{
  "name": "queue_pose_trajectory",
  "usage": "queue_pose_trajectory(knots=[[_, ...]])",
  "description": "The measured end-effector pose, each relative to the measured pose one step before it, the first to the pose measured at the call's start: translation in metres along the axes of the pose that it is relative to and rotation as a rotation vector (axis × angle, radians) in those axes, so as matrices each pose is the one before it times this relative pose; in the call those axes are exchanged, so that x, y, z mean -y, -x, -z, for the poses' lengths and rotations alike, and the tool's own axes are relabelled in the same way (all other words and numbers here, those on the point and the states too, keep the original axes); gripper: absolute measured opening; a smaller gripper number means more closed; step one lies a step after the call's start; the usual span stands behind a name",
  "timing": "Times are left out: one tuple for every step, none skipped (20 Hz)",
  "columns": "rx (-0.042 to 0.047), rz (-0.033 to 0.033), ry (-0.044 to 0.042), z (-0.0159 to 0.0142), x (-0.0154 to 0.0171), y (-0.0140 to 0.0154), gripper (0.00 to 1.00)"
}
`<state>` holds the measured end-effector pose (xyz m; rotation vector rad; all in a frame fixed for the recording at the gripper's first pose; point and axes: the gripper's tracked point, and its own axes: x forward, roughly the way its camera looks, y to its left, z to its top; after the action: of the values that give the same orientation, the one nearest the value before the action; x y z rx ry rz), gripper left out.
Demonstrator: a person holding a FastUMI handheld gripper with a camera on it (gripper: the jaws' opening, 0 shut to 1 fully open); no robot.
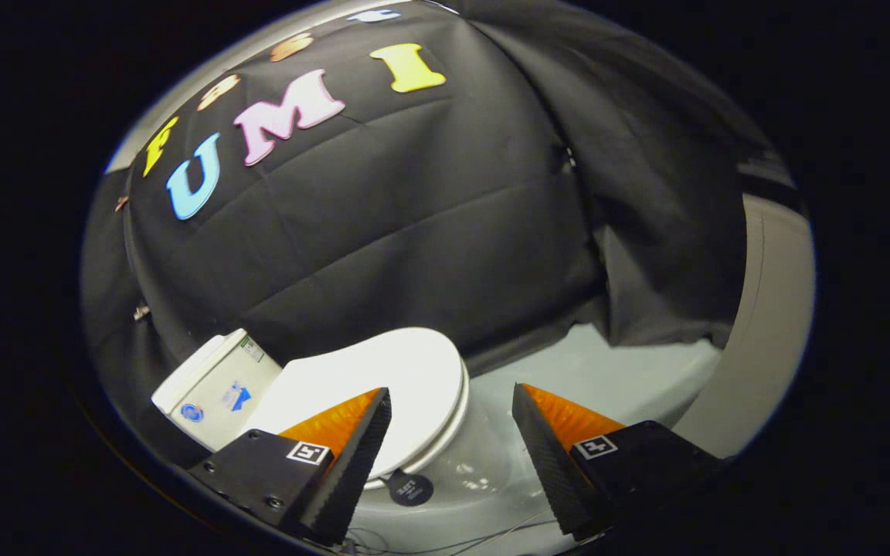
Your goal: Open the toilet lid.
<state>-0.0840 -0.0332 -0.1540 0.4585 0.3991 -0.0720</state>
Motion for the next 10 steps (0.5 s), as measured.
queue_pose_trajectory(knots=[[-0.02596,-0.00295,-0.06312,0.00994,0.00375,-0.00274,0.99],[-0.02694,-0.00002,-0.04889,0.00735,-0.00021,-0.00229,0.99],[-0.03303,-0.00508,-0.05921,0.01047,0.00251,0.00118,0.99],[-0.01986,-0.01152,-0.06054,0.0107,0.00596,0.0019,0.97],[-0.01911,-0.0218,-0.0638,0.00874,0.0003,-0.00059,0.96],[-0.03534,-0.01919,-0.06534,0.01217,-0.00063,-0.0005,0.96],[-0.03808,-0.01018,-0.06433,0.01229,0.00098,-0.00156,0.96],[-0.01618,-0.0017,-0.0442,0.00871,0.00601,-0.00281,0.89],[-0.01144,-0.00899,-0.03556,0.00661,0.00371,-0.00296,0.81],[-0.02059,-0.01802,-0.03722,0.00699,0.00082,-0.00321,0.74]])
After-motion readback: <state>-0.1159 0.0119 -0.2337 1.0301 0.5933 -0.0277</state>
